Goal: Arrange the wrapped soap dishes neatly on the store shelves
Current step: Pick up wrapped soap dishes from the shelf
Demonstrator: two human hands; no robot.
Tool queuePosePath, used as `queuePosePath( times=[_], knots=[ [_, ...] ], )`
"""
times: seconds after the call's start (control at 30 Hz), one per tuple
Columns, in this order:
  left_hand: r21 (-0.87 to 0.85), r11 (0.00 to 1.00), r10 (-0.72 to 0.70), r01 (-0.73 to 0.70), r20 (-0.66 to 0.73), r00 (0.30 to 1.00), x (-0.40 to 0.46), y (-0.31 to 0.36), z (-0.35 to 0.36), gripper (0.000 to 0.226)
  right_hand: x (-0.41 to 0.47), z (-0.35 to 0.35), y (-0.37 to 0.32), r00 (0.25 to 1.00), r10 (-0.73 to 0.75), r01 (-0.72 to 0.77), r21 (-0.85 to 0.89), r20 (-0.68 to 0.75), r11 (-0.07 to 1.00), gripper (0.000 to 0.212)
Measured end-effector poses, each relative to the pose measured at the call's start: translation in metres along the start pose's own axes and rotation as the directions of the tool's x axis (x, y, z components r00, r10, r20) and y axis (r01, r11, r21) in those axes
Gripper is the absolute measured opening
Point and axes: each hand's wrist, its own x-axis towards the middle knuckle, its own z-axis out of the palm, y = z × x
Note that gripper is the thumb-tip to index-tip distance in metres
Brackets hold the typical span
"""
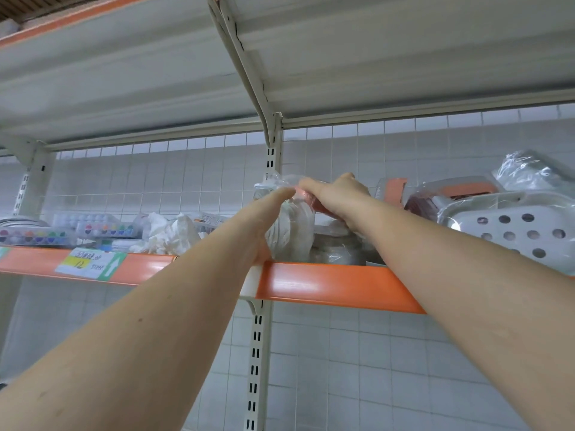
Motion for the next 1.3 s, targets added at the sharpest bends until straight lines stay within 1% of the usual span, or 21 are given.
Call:
queuePosePath(
  times=[0.07, 0.1, 0.17, 0.23, 0.33, 0.37, 0.4, 0.47, 0.53, 0.63, 0.73, 0.9, 1.03, 1.17, 1.3],
  knots=[
    [0.011, 0.999, 0.044, -0.043, -0.046, 0.998, 0.004, -0.001, 0.001, 0.019, 0.000, 0.001, 0.000, 1.000, -0.001, 0.001, 0.037, -0.003, 0.999, 0.084],
    [0.003, 0.997, 0.072, -0.072, -0.065, 0.995, 0.007, -0.001, 0.001, 0.020, 0.001, 0.000, 0.000, 1.000, -0.008, 0.008, 0.053, -0.006, 0.999, 0.081],
    [-0.040, 0.994, 0.098, -0.102, -0.084, 0.992, 0.015, -0.004, 0.000, 0.031, 0.000, -0.001, 0.000, 0.999, -0.028, 0.029, 0.065, -0.019, 0.997, 0.076],
    [-0.014, 0.992, 0.123, -0.126, -0.127, 0.984, 0.022, -0.006, 0.000, 0.053, -0.003, -0.006, -0.001, 0.995, -0.078, 0.082, 0.064, -0.060, 0.995, 0.073],
    [0.135, 0.968, 0.236, -0.209, -0.236, 0.943, 0.028, -0.009, 0.001, 0.094, -0.012, -0.018, -0.006, 0.965, -0.186, 0.185, -0.026, -0.186, 0.982, 0.075],
    [0.175, 0.955, 0.280, -0.241, -0.256, 0.925, 0.026, -0.009, 0.001, 0.102, -0.015, -0.022, -0.007, 0.949, -0.219, 0.208, -0.072, -0.227, 0.975, 0.074],
    [0.212, 0.937, 0.328, -0.278, -0.260, 0.908, 0.026, -0.009, 0.001, 0.104, -0.018, -0.027, -0.007, 0.933, -0.248, 0.225, -0.116, -0.259, 0.967, 0.074],
    [0.293, 0.895, 0.410, -0.336, -0.245, 0.879, 0.024, -0.009, 0.000, 0.099, -0.023, -0.036, -0.003, 0.908, -0.292, 0.247, -0.177, -0.301, 0.953, 0.077],
    [0.365, 0.857, 0.457, -0.364, -0.213, 0.863, 0.020, -0.008, 0.002, 0.092, -0.029, -0.046, 0.004, 0.893, -0.301, 0.244, -0.203, -0.335, 0.948, 0.077],
    [0.433, 0.805, 0.509, -0.405, -0.156, 0.846, 0.014, -0.006, 0.014, 0.086, -0.042, -0.063, 0.013, 0.872, -0.289, 0.211, -0.230, -0.395, 0.950, 0.078],
    [0.458, 0.769, 0.543, -0.446, -0.099, 0.834, 0.011, -0.006, 0.034, 0.074, -0.056, -0.084, 0.021, 0.843, -0.295, 0.175, -0.290, -0.449, 0.941, 0.079],
    [0.408, 0.767, 0.554, -0.496, -0.032, 0.832, -0.014, -0.007, 0.076, 0.074, -0.085, -0.136, 0.036, 0.808, -0.307, 0.120, -0.370, -0.502, 0.921, 0.082],
    [0.354, 0.744, 0.588, -0.567, 0.056, 0.807, -0.050, 0.000, 0.122, 0.073, -0.117, -0.193, 0.052, 0.769, -0.329, 0.088, -0.419, -0.548, 0.904, 0.080],
    [0.285, 0.725, 0.612, -0.627, 0.151, 0.776, -0.100, 0.006, 0.182, 0.074, -0.161, -0.265, 0.071, 0.724, -0.356, 0.044, -0.476, -0.591, 0.879, 0.074],
    [0.168, 0.734, 0.612, -0.658, 0.257, 0.748, -0.167, 0.010, 0.257, 0.074, -0.219, -0.356, 0.090, 0.704, -0.351, -0.045, -0.532, -0.618, 0.846, 0.070]
  ],
)
